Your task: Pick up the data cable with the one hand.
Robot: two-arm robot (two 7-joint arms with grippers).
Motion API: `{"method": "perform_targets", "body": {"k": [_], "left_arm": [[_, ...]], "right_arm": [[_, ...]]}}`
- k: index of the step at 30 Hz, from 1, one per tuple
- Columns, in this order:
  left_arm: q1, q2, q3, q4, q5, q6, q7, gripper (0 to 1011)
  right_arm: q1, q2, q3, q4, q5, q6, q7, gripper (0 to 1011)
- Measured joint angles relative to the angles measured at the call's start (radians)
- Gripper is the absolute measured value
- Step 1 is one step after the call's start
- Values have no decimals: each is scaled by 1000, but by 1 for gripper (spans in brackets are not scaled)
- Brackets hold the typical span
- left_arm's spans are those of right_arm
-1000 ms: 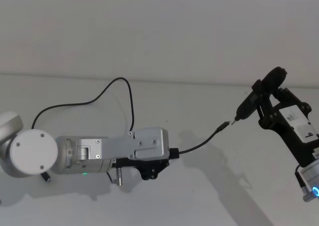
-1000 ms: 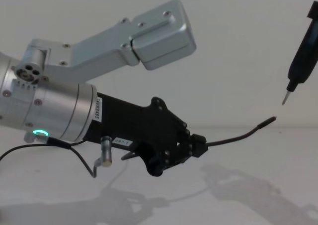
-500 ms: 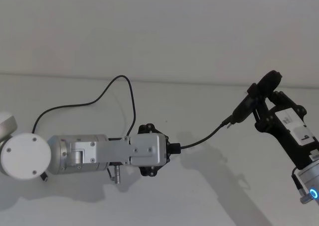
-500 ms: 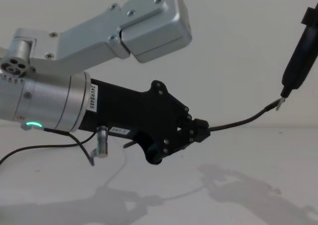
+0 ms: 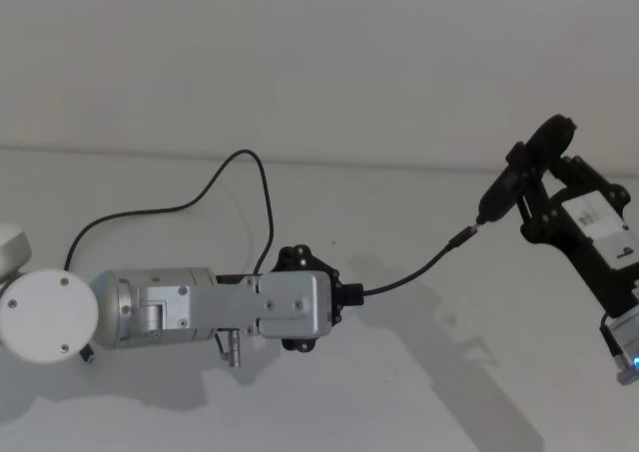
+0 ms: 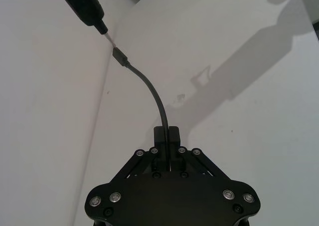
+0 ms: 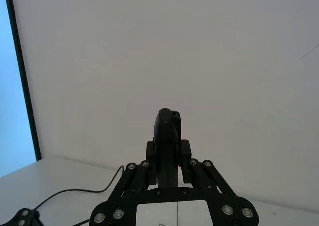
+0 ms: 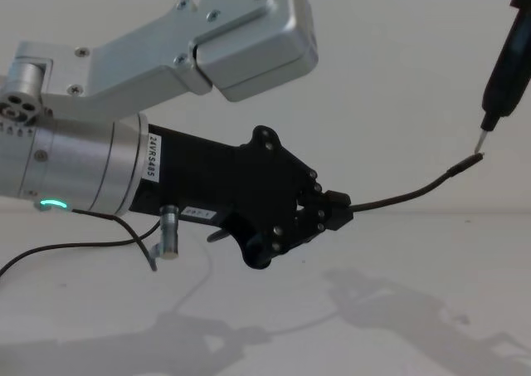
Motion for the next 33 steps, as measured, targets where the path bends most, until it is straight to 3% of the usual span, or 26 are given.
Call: {"method": "perform_targets", "body": {"k": [33], "left_arm": [[2, 3, -2, -5, 6, -11, 4, 43]], "right_arm": [[53, -22, 20, 82, -20, -2, 17, 268]]}}
